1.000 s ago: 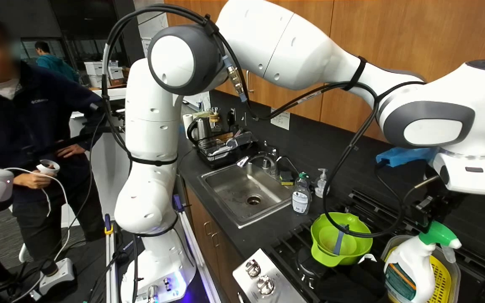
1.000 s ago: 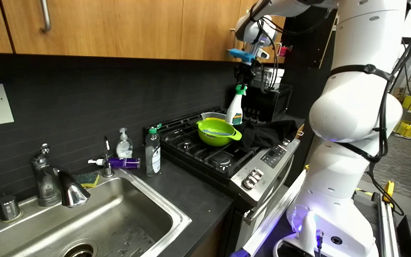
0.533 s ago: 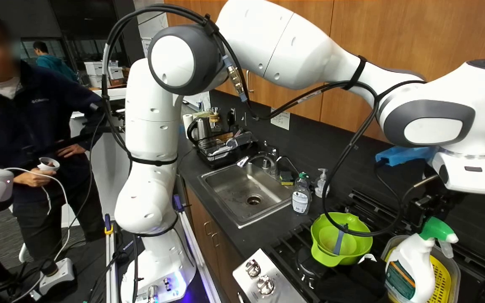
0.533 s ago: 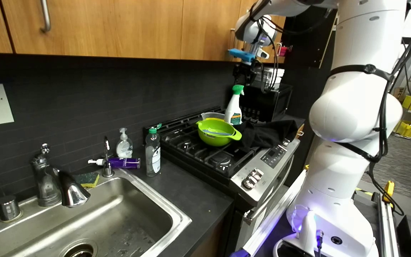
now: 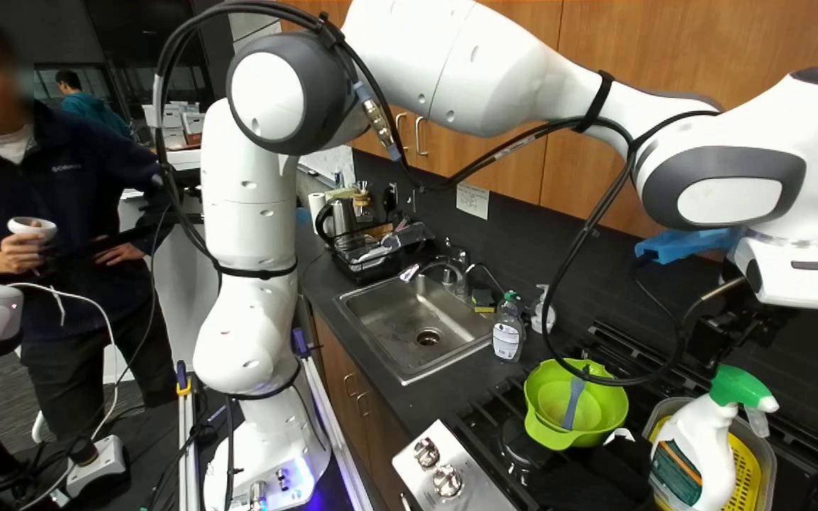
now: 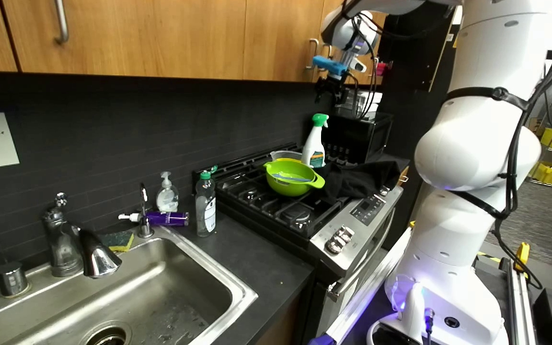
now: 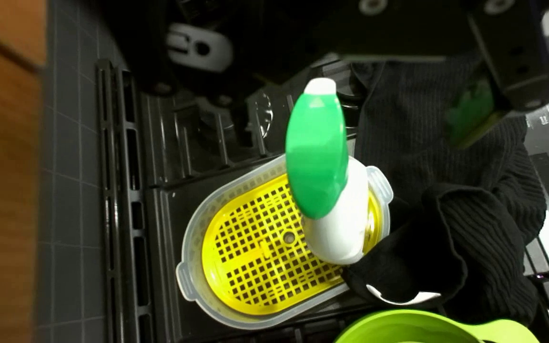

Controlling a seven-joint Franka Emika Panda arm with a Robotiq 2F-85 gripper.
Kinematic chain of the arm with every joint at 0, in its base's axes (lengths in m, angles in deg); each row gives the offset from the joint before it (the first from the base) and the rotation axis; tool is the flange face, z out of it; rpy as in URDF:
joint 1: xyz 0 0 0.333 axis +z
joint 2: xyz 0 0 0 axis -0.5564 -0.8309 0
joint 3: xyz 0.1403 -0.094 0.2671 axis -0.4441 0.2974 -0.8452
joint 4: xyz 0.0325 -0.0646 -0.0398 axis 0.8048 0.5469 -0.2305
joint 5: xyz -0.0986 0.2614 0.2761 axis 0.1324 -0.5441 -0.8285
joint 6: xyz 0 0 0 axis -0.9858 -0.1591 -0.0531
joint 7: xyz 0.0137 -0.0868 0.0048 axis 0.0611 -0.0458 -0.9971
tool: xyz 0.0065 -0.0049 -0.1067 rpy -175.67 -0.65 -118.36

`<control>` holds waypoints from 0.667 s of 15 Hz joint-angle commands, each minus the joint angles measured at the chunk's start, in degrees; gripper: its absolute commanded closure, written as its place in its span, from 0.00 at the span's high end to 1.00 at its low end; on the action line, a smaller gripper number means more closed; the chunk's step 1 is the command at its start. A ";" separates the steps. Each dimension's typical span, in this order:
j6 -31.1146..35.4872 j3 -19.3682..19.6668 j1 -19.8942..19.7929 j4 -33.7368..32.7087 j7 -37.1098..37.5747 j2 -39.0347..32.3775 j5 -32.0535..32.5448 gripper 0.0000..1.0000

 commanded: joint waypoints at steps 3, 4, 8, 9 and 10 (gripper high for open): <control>3.30 2.50 -1.67 12.21 -5.63 14.25 -4.29 1.00; 2.57 2.94 -1.96 13.50 -6.69 15.69 -4.88 1.00; -5.33 3.58 -2.00 20.11 -16.05 22.09 -6.21 1.00; -7.70 2.96 -1.98 22.18 -17.05 24.38 -3.84 1.00; -9.56 2.33 -2.05 24.01 -18.21 26.47 -1.68 1.00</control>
